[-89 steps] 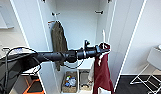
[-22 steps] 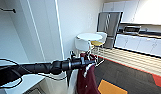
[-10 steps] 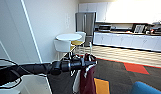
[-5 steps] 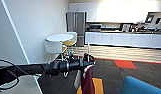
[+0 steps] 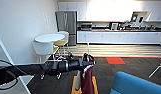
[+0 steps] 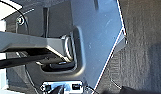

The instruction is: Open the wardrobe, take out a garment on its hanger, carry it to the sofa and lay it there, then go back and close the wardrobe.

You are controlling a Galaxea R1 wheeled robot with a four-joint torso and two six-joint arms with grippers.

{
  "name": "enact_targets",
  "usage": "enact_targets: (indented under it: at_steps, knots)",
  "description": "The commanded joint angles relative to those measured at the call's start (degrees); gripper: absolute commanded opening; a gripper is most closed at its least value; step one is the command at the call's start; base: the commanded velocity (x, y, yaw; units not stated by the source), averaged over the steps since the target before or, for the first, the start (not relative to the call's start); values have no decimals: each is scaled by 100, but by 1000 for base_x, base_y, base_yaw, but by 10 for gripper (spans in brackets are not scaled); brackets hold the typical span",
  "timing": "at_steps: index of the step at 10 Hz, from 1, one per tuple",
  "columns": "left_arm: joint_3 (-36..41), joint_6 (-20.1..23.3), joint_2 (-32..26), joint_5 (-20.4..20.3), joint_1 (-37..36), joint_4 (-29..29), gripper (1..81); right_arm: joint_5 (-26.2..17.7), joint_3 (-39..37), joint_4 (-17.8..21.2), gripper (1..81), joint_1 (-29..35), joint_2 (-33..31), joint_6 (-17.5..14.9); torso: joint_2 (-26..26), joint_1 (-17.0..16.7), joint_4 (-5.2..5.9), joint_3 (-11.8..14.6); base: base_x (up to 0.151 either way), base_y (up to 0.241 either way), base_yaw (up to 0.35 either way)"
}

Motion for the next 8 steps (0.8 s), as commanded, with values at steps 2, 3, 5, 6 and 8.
enact_targets:
  at_steps: [2, 3, 5, 6, 8]
  knots:
    - [152, 126, -4, -494, -1047, 164, 10, -354, 59, -21, 811, 124, -27, 3, -2, 5, 0, -151, 0, 0, -257]
    - [161, 126, 5, -502, -1056, 164, 10, -354, 59, -21, 811, 133, -27, 3, 0, 5, 0, -293, 0, 0, -258]
    - [196, 117, 32, -494, -1056, 243, 10, -354, 42, -12, 811, 141, -18, 4, 5, 8, 0, -376, 0, 0, -259]
    - [231, 109, 32, -485, -1056, 270, 10, -354, 33, -3, 811, 142, -18, -5, 5, 8, 0, -374, 0, 0, -260]
    - [266, 109, 14, -485, -1056, 278, 10, -354, 33, 6, 811, 142, -9, 4, 5, 10, 0, -374, 0, 0, -261]
